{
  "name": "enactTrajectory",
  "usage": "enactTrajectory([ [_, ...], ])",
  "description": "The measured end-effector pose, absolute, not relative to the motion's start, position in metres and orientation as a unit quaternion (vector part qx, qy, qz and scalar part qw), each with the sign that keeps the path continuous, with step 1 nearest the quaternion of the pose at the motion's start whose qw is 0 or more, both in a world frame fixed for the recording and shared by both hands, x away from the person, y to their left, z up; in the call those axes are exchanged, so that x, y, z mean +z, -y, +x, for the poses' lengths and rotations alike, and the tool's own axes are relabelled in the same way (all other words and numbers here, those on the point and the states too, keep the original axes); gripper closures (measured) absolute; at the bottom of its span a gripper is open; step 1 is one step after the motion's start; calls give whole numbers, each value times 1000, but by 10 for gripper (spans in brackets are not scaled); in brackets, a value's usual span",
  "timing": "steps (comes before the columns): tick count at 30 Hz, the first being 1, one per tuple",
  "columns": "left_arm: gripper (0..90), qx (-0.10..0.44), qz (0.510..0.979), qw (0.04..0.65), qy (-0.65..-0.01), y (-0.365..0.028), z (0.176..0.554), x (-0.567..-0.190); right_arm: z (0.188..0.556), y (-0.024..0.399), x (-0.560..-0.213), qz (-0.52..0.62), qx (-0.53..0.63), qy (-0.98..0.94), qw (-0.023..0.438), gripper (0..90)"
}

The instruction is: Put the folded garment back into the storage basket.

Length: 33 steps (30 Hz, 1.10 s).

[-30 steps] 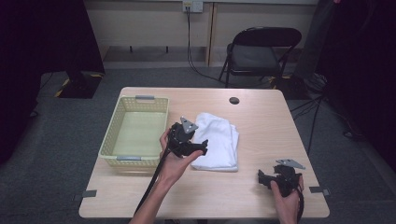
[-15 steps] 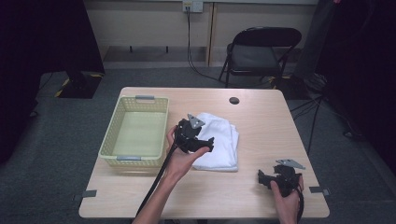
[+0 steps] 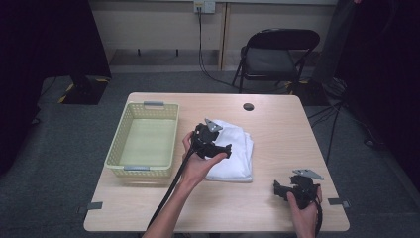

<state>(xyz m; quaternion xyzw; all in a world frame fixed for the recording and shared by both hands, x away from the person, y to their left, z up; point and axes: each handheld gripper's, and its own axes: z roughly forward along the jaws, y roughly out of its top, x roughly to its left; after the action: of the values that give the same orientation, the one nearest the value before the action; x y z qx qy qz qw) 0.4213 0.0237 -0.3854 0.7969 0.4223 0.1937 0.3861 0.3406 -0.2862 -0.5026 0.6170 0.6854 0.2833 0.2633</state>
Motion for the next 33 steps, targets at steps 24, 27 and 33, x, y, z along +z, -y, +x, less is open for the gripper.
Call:
enactTrajectory([
  [24,135,161,813,352,-435,-3,445,-421,341,286,-503,617,283,-685,263,0],
  [27,135,156,814,346,-439,-1,449,-428,341,286,-503,617,283,-686,263,0],
  [33,131,145,814,341,-447,3,456,-441,341,286,-503,617,283,-685,263,0],
])
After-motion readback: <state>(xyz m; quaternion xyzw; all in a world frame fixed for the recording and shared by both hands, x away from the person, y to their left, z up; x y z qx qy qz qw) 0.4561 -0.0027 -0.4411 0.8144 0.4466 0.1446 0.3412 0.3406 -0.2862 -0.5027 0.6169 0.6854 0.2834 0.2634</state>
